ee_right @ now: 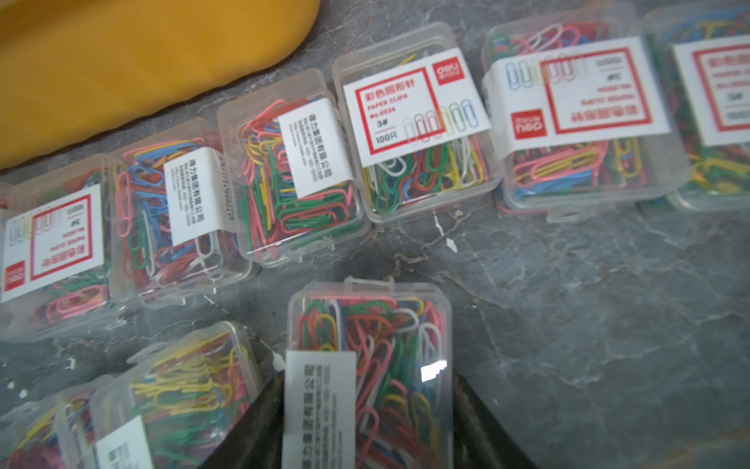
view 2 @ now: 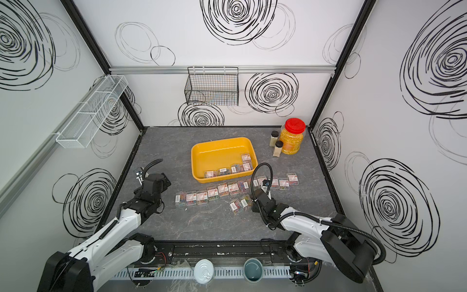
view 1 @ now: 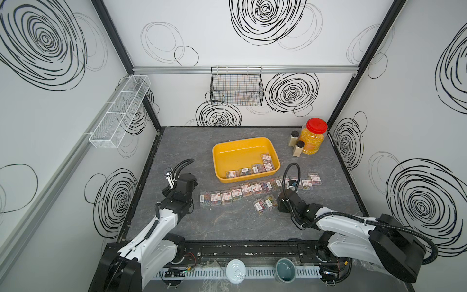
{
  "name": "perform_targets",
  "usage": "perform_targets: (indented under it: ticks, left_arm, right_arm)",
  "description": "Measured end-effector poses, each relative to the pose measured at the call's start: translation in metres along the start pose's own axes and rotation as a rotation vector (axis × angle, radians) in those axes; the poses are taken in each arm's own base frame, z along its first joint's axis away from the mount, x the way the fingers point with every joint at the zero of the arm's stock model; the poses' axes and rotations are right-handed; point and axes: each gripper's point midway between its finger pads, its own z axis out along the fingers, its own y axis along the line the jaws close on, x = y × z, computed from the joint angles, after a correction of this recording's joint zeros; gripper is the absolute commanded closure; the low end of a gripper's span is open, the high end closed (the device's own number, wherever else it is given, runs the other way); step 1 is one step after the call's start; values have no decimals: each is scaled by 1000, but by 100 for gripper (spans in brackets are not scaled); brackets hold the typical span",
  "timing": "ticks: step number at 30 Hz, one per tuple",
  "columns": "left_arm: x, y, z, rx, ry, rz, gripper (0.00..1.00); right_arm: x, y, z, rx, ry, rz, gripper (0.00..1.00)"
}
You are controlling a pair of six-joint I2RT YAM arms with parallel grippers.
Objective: Take the paper clips out of the storage box
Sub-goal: Place the boxed paper clips at the center of the board.
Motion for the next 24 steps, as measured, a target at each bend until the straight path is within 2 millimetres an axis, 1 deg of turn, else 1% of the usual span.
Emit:
perform_targets:
  ticks: [4, 8, 11, 13, 15, 16, 20, 22, 24]
  left_arm:
    - [0, 1, 0, -5, -2, 3, 1]
    - [1, 0, -1, -5, -2, 6, 1]
    - [3, -1, -1, -8, -1, 13, 1]
    - [3, 0, -1, -12, -1, 17, 1]
    - [4, 0, -1, -16, -1, 20, 1]
    - [4, 1, -2, -18, -1, 21, 1]
    - [6, 1, -2, -24, 3, 33, 1]
    - [5, 0, -2, -26, -1, 37, 1]
    - [5, -2, -3, -25, -3, 40, 1]
  right_arm:
    - [-4, 2, -2, -11, -13, 8, 30]
    - [-16, 3, -9, -36, -50, 40, 30]
    - [-24, 3, -12, -56, -67, 70, 32]
    - [-28, 0, -13, -65, -74, 93, 37]
    - [-34, -7, -13, -67, -82, 138, 46]
    - [-37, -13, -13, -62, -87, 163, 49]
    - [-40, -40, -10, -36, -90, 268, 52]
    - [-36, -47, -8, -31, -78, 295, 53]
    - [-31, -50, -6, -34, -59, 308, 54]
